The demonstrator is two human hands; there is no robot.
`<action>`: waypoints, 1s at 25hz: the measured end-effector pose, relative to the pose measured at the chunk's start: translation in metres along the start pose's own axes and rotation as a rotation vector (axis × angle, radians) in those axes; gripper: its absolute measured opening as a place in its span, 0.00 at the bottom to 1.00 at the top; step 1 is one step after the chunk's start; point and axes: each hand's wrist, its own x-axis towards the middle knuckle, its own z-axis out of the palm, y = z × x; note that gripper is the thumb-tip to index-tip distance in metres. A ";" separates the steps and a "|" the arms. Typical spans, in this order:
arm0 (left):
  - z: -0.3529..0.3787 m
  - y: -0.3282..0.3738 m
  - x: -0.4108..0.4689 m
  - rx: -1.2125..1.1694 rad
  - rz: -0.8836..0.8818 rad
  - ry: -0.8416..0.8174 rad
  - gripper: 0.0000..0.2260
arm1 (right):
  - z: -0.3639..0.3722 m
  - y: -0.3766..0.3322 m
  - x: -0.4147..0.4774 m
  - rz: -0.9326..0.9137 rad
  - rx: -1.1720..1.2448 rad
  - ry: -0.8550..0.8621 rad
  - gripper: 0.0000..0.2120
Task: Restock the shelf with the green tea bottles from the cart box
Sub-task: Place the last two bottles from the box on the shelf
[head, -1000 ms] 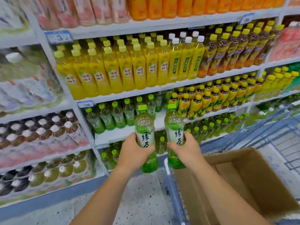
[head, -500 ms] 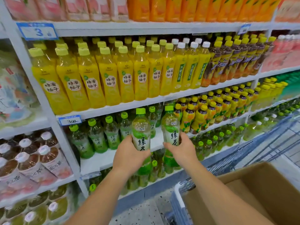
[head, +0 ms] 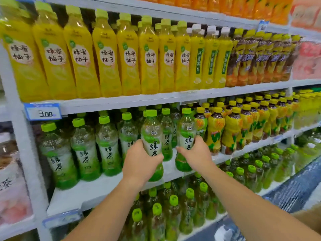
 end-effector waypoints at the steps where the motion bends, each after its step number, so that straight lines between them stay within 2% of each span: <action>1: 0.008 -0.011 0.001 0.016 0.027 0.017 0.12 | 0.008 0.007 0.002 -0.023 -0.006 0.008 0.24; 7: 0.037 -0.043 0.012 -0.038 0.126 0.081 0.15 | 0.027 0.025 0.014 -0.101 0.003 0.050 0.26; 10: 0.047 -0.056 0.020 0.016 0.144 0.102 0.30 | 0.032 0.031 0.015 -0.111 0.081 0.033 0.24; 11: 0.050 -0.061 0.021 0.023 0.144 0.106 0.30 | 0.034 0.034 0.014 -0.110 0.060 0.028 0.23; 13: 0.049 -0.066 0.015 0.028 0.132 0.089 0.22 | 0.038 0.044 0.014 -0.116 -0.055 0.007 0.24; 15: 0.048 -0.073 0.011 0.015 0.119 0.047 0.18 | 0.038 0.051 0.014 -0.096 -0.117 -0.065 0.22; 17: 0.049 -0.077 0.006 0.009 0.128 0.049 0.18 | 0.036 0.055 0.017 -0.075 -0.130 -0.119 0.21; 22: 0.057 -0.080 0.003 0.028 0.183 0.160 0.19 | 0.040 0.048 0.025 -0.028 -0.075 -0.076 0.21; 25: 0.061 -0.085 0.005 0.030 0.181 0.173 0.19 | 0.045 0.051 0.032 -0.036 -0.052 -0.047 0.19</action>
